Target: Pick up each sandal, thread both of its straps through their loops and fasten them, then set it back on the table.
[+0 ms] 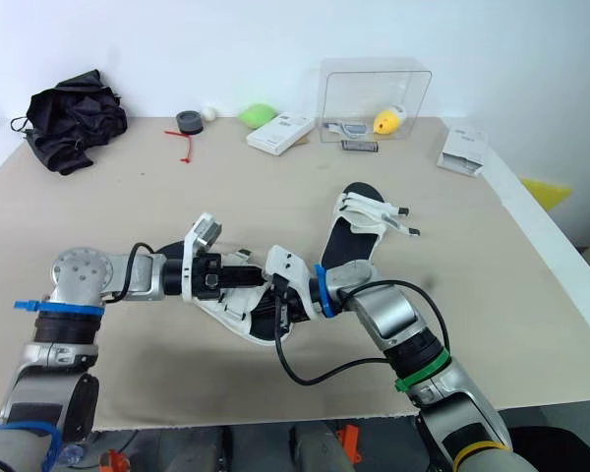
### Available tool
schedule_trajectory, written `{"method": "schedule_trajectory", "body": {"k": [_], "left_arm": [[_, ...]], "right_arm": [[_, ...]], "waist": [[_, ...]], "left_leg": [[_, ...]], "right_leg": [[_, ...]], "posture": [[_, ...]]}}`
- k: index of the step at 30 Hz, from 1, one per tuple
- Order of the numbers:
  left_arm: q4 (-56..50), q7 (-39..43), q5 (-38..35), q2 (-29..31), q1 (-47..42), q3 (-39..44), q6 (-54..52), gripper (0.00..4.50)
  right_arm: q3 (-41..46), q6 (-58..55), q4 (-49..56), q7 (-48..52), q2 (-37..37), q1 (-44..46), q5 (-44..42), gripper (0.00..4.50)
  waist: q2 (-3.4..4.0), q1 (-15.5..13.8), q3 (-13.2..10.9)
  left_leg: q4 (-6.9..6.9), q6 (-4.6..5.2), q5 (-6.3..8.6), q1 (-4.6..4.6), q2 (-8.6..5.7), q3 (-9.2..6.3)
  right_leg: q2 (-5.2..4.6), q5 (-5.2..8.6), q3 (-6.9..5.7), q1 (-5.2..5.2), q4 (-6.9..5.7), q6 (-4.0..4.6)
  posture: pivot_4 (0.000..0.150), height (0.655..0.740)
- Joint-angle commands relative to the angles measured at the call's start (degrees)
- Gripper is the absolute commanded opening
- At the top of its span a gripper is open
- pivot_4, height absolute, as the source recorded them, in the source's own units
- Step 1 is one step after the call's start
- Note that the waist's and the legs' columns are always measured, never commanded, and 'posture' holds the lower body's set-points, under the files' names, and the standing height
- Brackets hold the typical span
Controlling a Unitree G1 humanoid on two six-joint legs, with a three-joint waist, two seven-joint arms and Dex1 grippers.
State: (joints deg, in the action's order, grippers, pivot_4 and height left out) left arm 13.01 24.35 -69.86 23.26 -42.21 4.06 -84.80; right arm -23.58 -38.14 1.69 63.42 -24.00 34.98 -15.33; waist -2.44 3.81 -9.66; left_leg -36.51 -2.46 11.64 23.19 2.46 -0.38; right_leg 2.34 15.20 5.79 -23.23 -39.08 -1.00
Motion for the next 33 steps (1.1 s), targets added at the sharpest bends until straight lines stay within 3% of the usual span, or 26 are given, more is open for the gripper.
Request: {"method": "schedule_trajectory", "body": {"k": [1,5,12,21,29,33], "left_arm": [[1.5,-0.8,5.3,-0.1,-0.6,-2.1,-1.1,1.91],[4.3,-3.1,11.2,-0.4,-1.6,-2.6,0.4,3.59],[9.2,-5.2,16.0,-3.9,-4.6,0.6,3.1,3.59],[17.8,-11.7,7.7,-11.2,-14.5,20.7,3.7,3.59],[18.2,-16.3,5.9,-9.7,-16.7,29.4,4.0,3.59],[12.9,-13.6,5.3,-6.5,-15.5,28.7,2.0,3.59]], "right_arm": [[-1.2,-0.4,-0.4,-0.3,0.5,-0.4,0.4,0.00],[-1.1,-0.4,-0.3,-0.4,0.2,-0.9,0.4,0.00],[-1.2,-0.6,-0.2,-0.7,0.4,-0.8,0.2,0.00],[-1.3,-0.7,0.1,-0.5,0.5,-1.0,0.2,0.00],[-0.4,-1.3,-0.7,0.3,-0.4,0.3,0.1,0.00],[2.6,-4.2,2.2,1.0,-3.0,1.6,-1.6,0.00]], "waist": [[0.00,0.0,0.0],[0.03,0.0,0.1],[0.08,0.0,0.2],[0.01,0.2,0.1],[-0.09,0.6,0.0],[-0.10,0.5,0.0]], "left_leg": [[0.01,0.00,0.00,0.00,0.01,0.00],[0.02,-0.02,-0.02,-0.03,0.02,-0.08],[0.02,-0.03,-0.16,-0.20,-0.05,-0.08],[0.04,0.30,-0.59,0.07,-0.67,-0.21],[0.33,0.03,-0.37,0.23,-0.76,-0.18],[0.41,-0.07,-0.28,0.32,-0.77,-0.24]], "right_leg": [[0.00,0.00,0.00,0.00,0.00,0.00],[0.01,0.00,-0.07,0.03,0.00,0.01],[-0.01,-0.08,-0.02,0.20,0.00,-0.03],[-0.45,-0.36,0.05,0.04,0.00,-0.42],[-0.59,-0.11,0.15,-0.14,0.12,-0.61],[-0.64,0.03,0.11,-0.22,0.11,-0.59]], "posture": [[0.150,0.7400],[0.150,0.7400],[0.150,0.7400],[0.150,0.7400],[0.150,0.7400],[0.150,0.7400]]}}
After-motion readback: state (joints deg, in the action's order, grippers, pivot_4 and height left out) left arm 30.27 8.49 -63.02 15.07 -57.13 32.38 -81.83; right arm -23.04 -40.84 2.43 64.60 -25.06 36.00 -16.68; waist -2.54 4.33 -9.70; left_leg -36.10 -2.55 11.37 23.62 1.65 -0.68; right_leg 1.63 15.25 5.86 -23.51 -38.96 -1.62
